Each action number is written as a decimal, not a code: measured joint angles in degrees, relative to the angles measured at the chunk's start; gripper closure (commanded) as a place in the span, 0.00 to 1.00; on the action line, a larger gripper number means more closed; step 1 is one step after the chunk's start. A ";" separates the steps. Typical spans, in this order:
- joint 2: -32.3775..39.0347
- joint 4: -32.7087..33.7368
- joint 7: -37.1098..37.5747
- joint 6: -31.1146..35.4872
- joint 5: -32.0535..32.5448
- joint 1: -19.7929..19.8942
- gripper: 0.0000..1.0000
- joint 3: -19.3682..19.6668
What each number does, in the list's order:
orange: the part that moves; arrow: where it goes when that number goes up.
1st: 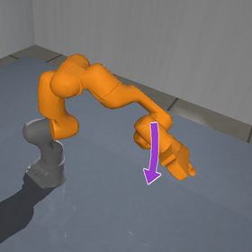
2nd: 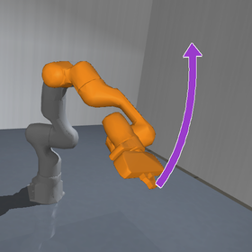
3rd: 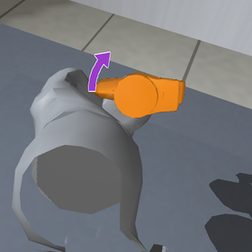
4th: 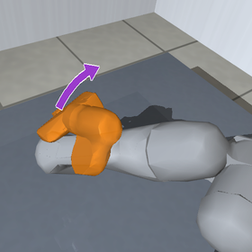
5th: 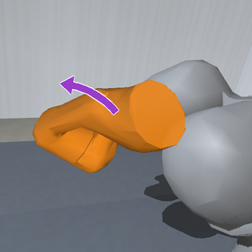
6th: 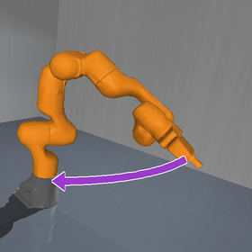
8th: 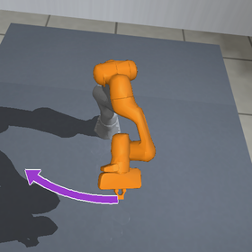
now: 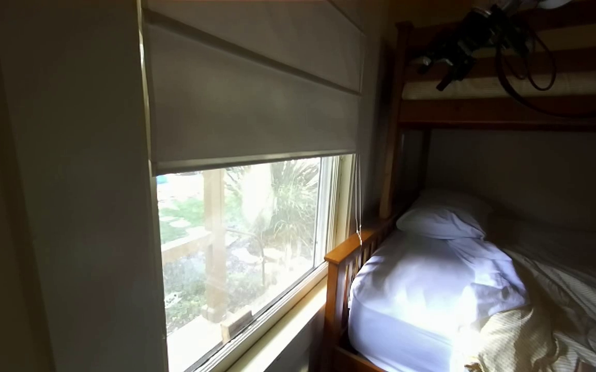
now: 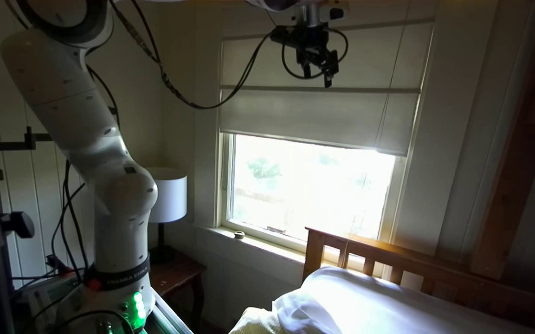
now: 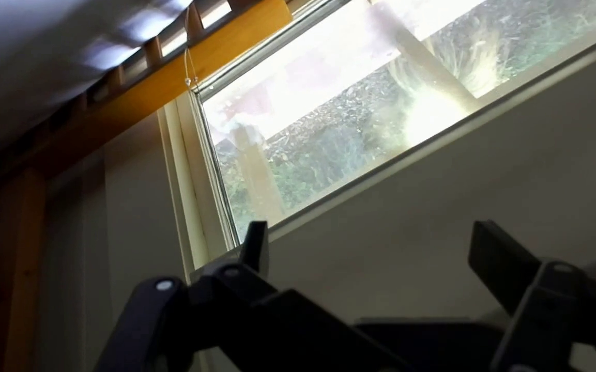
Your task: Close the curtain
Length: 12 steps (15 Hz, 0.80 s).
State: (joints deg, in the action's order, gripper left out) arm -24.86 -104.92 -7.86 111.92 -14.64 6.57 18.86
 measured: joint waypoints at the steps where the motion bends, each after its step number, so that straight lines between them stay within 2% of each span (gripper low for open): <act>1: 0.18 0.02 -2.24 0.00 -2.11 -0.08 0.00 1.50; 5: 2.38 1.43 -9.09 -0.37 -10.33 -0.36 0.00 7.32; 7: 5.19 3.75 -9.03 -1.44 -14.58 -0.45 0.00 9.89; 9: 7.93 6.07 -7.78 -2.25 -16.23 -0.40 0.00 10.99; 12: 9.52 7.32 -7.21 -2.35 -16.56 -0.14 0.00 10.67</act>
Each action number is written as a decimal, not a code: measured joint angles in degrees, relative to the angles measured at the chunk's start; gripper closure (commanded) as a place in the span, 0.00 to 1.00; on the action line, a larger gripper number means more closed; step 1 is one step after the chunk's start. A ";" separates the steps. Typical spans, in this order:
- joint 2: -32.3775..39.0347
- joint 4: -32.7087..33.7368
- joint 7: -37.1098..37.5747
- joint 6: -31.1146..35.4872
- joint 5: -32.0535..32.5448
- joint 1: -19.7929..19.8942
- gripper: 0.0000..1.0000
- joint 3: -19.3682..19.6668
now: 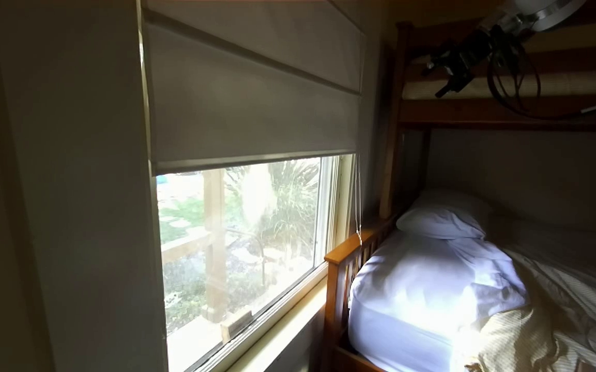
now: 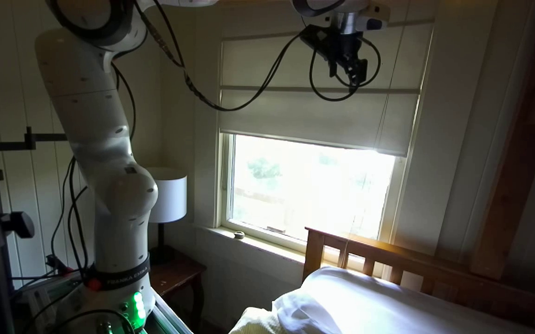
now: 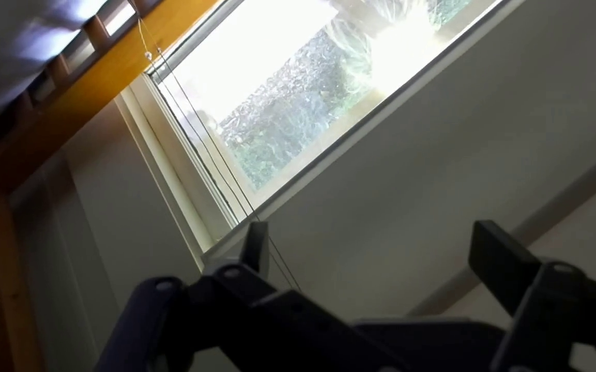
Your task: Close the curtain
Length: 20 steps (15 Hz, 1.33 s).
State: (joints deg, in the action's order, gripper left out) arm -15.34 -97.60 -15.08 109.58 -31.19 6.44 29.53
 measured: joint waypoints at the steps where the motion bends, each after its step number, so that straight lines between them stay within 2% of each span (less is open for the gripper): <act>1: 0.12 0.00 -1.03 0.19 -0.23 0.27 0.00 -0.21; 4: 0.66 0.35 -6.66 -0.63 -2.88 0.43 0.00 0.48; 8: 4.87 4.64 -15.25 -8.07 -5.10 1.73 0.00 3.46; 10: 8.06 7.55 -18.76 -9.64 -7.85 2.90 0.00 4.52; 14: 14.35 12.78 -21.36 -7.11 -13.00 6.39 0.00 3.49; 18: 14.40 12.65 -21.36 -7.13 -12.99 7.69 0.00 2.12; 20: 14.40 12.29 -24.31 -3.42 -13.97 8.77 0.00 0.71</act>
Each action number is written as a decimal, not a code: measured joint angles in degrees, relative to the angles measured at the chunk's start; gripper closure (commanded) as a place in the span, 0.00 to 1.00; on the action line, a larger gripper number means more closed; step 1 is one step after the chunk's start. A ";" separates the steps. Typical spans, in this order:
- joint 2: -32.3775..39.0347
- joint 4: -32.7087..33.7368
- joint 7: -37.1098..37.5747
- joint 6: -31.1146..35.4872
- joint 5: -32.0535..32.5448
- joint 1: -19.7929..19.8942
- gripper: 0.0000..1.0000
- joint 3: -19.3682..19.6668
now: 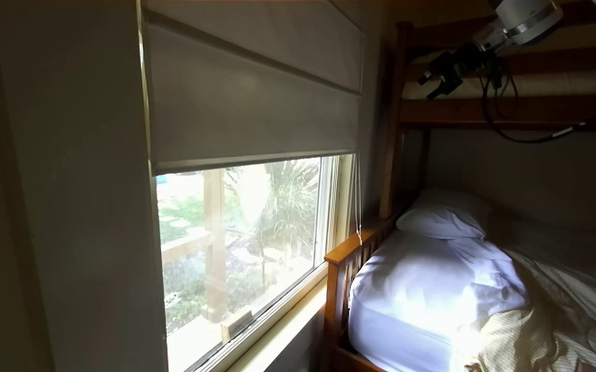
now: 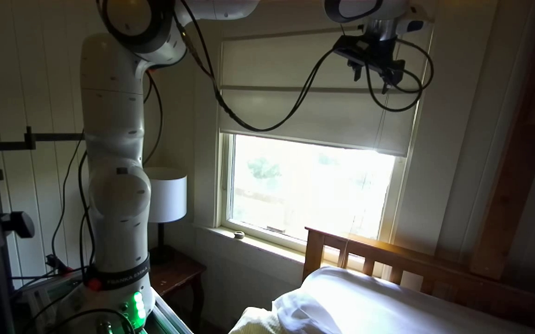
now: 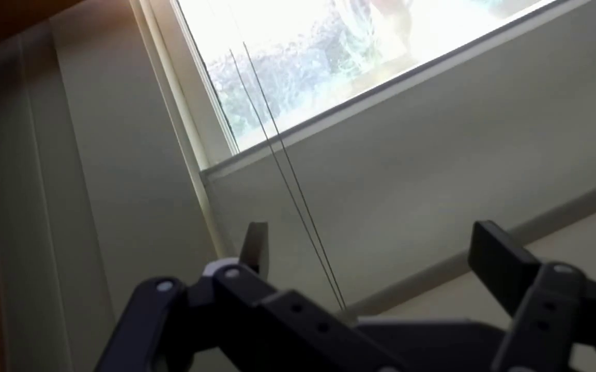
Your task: Close the curtain
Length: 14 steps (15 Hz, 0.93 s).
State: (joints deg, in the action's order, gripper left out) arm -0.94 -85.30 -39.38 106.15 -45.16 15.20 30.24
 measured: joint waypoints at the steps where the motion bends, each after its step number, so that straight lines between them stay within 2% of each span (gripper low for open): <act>1: 0.14 -0.12 -2.39 1.51 -0.89 0.61 0.00 -0.82; 6: 3.00 0.39 -11.86 2.93 -8.76 2.80 0.00 -3.54; 9: 6.81 1.79 -13.33 3.11 -11.19 4.94 0.00 -4.28; 14: 14.24 6.12 -13.38 6.17 -11.36 9.27 0.00 -6.16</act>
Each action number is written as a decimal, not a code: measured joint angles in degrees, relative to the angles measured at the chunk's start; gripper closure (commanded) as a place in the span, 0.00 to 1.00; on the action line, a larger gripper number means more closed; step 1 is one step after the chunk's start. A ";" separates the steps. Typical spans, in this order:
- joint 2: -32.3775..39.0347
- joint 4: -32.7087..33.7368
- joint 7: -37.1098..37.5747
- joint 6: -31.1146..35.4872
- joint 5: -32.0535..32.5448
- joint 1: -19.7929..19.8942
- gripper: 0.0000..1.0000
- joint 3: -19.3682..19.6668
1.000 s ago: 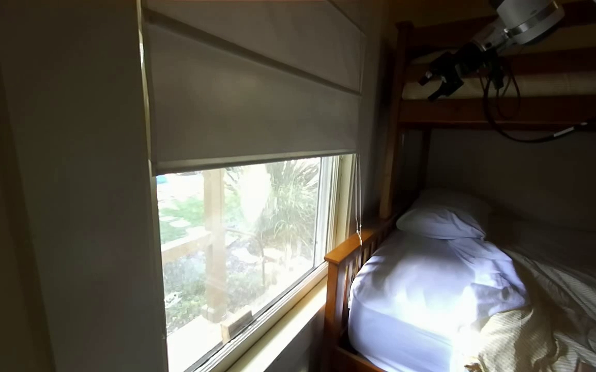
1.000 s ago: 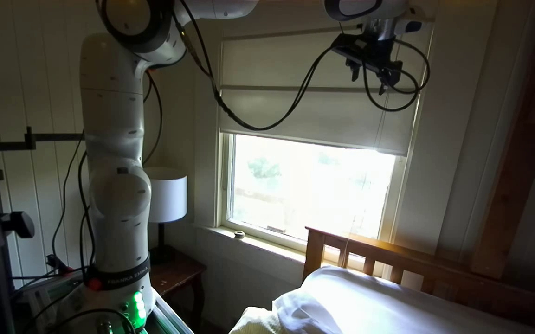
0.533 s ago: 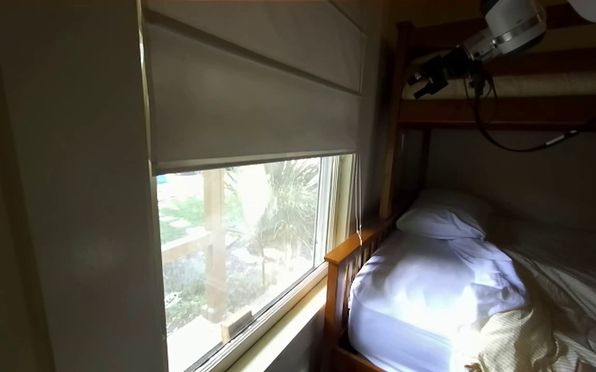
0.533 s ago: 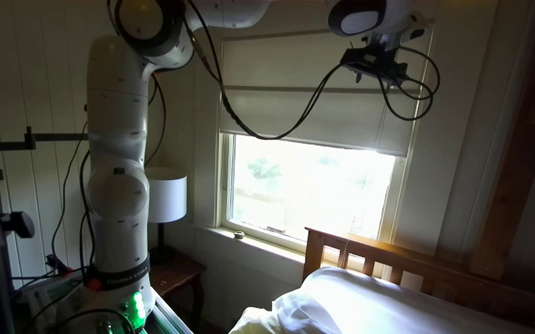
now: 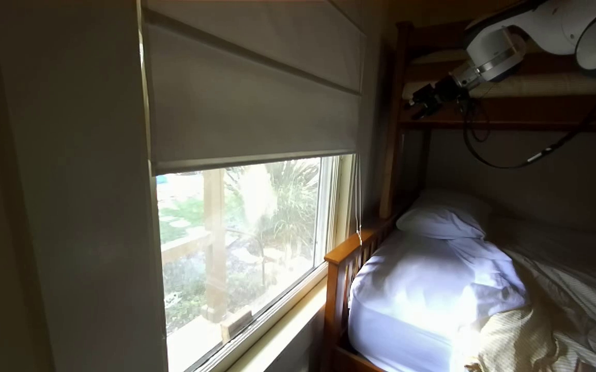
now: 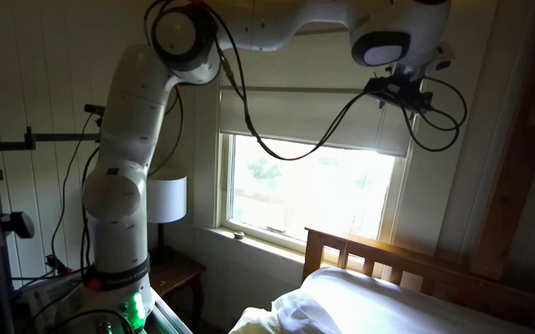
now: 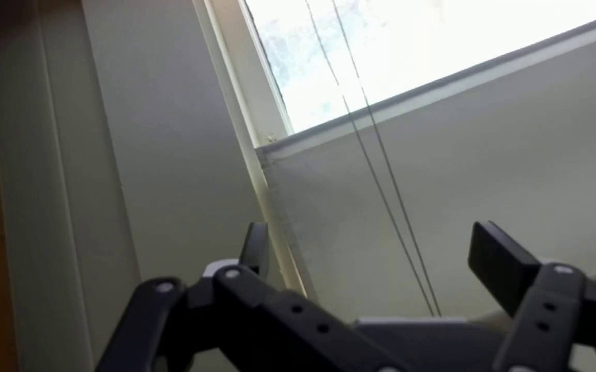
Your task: Close the curtain
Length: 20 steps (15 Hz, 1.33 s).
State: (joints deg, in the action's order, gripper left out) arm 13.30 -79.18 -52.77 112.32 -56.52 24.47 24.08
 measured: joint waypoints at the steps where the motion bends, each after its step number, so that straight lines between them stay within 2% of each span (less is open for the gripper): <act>1: 1.15 1.21 0.01 0.92 0.05 0.47 0.00 -0.58; 5: 3.36 4.33 1.59 2.88 0.56 0.89 0.00 -1.83; 10: 3.42 4.20 0.39 4.51 0.12 0.92 0.00 -1.86; 13: 3.88 3.64 -7.23 4.80 -3.43 0.95 0.00 -3.11; 17: 6.02 4.02 -17.36 1.32 -7.96 1.27 0.00 -6.34; 20: 9.10 6.81 -21.30 -1.02 -9.06 2.75 0.00 -9.29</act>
State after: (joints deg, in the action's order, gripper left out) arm 22.40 -72.37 -74.07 111.30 -65.59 27.22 14.79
